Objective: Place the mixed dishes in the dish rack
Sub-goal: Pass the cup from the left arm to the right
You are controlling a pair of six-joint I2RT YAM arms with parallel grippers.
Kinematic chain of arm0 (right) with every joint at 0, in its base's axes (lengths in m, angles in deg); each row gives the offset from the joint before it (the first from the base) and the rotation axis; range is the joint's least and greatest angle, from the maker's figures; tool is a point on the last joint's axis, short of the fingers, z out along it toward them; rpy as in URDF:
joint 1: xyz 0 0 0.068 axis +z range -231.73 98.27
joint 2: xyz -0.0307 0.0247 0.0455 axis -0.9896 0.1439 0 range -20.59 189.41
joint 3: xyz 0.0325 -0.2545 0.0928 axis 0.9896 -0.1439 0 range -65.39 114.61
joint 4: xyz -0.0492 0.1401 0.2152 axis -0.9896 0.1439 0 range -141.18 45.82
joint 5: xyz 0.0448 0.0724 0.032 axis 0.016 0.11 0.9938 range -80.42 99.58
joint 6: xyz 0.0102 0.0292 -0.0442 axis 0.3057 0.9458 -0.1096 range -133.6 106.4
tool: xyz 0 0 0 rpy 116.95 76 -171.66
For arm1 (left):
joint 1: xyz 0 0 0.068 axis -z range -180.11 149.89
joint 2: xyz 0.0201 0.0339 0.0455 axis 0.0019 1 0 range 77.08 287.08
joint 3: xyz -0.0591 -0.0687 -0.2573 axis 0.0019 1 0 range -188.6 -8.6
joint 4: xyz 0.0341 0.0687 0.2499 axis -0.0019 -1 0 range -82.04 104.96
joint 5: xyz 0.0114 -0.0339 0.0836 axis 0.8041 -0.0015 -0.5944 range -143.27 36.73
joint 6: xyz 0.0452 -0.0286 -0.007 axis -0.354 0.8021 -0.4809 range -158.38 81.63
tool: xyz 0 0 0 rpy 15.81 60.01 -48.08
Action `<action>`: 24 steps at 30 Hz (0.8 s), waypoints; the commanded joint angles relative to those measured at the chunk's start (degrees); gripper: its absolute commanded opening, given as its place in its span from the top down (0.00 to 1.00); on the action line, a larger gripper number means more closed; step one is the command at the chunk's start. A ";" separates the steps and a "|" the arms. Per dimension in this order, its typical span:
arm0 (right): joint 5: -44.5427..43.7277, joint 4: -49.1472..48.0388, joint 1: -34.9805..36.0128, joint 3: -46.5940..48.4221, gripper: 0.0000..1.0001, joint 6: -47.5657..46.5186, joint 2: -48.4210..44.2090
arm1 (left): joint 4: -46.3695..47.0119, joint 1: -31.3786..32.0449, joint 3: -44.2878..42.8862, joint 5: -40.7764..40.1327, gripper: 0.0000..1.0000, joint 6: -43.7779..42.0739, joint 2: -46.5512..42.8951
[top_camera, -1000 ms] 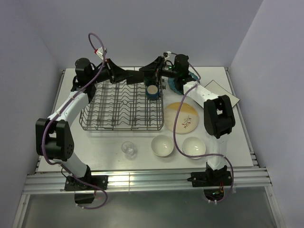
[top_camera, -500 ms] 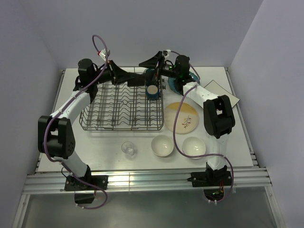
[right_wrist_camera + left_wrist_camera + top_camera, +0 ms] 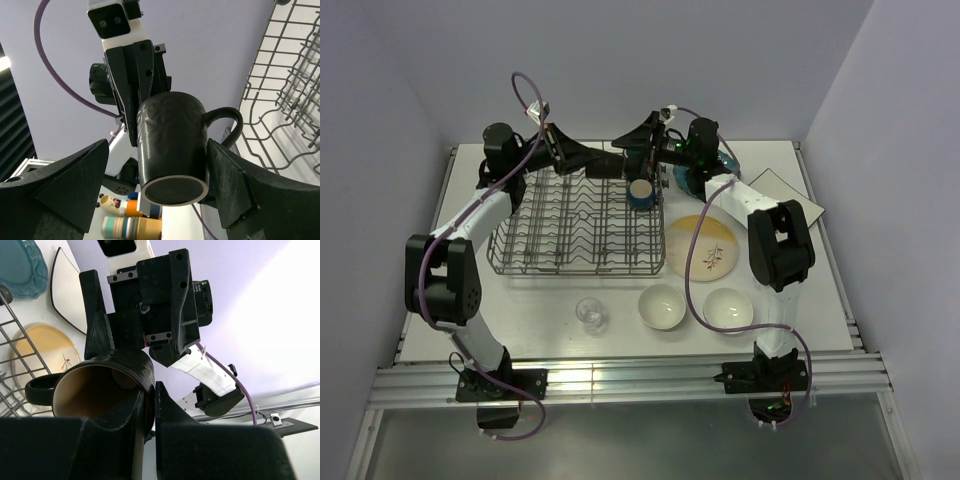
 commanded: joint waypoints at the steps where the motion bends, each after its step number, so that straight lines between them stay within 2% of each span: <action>1: 5.82 0.39 1.70 0.60 0.14 -1.02 -0.17 | 9.21 -0.76 -5.52 -3.48 1.00 0.57 -0.48; 9: 6.26 11.62 1.79 6.48 0.14 -13.83 0.88 | 8.95 -0.93 -5.61 -3.30 1.00 2.33 -0.30; 11: 6.97 12.78 1.79 8.15 0.13 -19.37 1.06 | 8.06 -0.93 -5.78 -3.04 1.00 2.50 -0.13; 15: 5.48 25.39 1.79 15.78 0.11 -34.91 1.32 | 6.92 -0.93 -5.08 -2.51 1.00 3.46 -0.13; 16: 5.04 26.57 1.79 16.59 0.11 -40.08 1.23 | 7.00 -0.93 -4.56 -2.25 1.00 3.64 -0.13; 18: 3.54 27.63 1.79 17.47 0.10 -44.42 0.71 | 7.70 -0.93 -3.68 -1.81 1.00 4.69 -0.04; 24: 3.54 24.21 1.88 17.56 0.10 -41.01 2.02 | 10.96 -0.93 -2.36 -1.28 1.00 6.89 -0.04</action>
